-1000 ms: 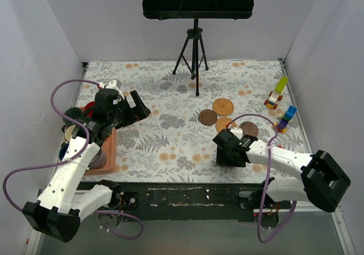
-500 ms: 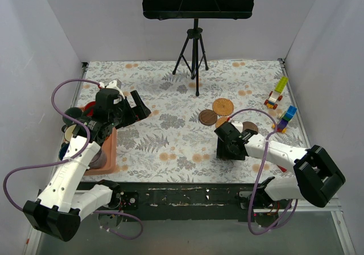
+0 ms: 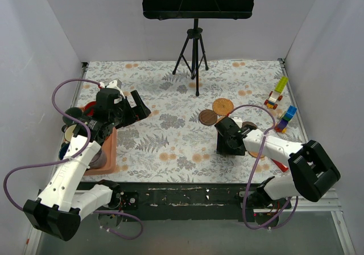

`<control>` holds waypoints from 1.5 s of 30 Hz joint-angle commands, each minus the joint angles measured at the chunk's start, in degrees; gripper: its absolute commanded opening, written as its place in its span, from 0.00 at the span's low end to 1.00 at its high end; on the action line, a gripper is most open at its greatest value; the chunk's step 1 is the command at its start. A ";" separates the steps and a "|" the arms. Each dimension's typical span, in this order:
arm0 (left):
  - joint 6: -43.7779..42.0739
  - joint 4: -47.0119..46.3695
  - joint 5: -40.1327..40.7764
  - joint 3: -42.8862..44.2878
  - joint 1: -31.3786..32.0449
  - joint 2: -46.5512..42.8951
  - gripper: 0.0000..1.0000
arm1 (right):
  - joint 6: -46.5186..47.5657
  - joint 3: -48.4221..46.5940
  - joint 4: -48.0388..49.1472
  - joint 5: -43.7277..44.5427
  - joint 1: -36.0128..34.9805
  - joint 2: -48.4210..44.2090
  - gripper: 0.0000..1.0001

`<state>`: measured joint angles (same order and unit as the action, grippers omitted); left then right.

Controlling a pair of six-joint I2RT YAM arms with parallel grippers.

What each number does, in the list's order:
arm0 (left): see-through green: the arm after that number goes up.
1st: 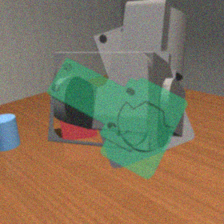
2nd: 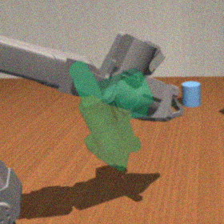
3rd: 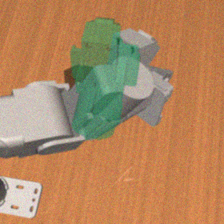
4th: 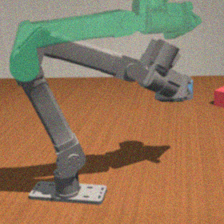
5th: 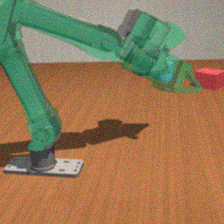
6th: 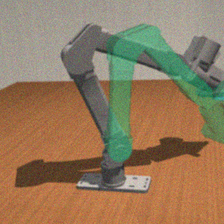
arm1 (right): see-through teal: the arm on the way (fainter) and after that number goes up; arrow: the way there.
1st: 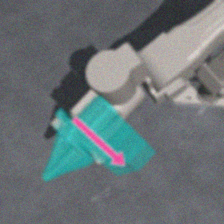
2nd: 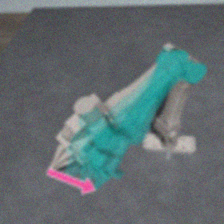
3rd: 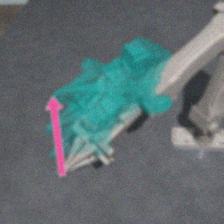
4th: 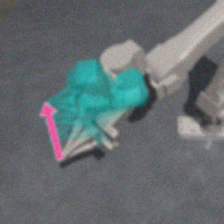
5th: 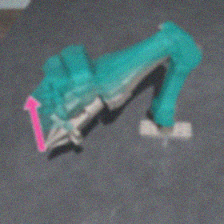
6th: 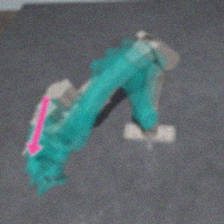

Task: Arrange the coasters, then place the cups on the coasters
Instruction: Move the coaster to the center of the board.

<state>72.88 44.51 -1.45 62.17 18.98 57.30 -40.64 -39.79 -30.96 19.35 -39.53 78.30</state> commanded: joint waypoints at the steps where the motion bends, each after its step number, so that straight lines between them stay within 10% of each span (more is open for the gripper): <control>1: -0.55 -0.92 2.42 1.46 0.00 -0.26 0.98 | 1.62 0.15 -0.24 3.41 0.77 2.21 0.73; 45: -0.90 -1.36 2.07 1.64 0.00 0.01 0.98 | 11.89 -17.94 -8.51 1.48 10.42 -4.65 0.82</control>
<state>72.84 44.29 0.05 62.17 18.98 57.36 -33.87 -53.91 -38.61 22.17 -34.13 73.45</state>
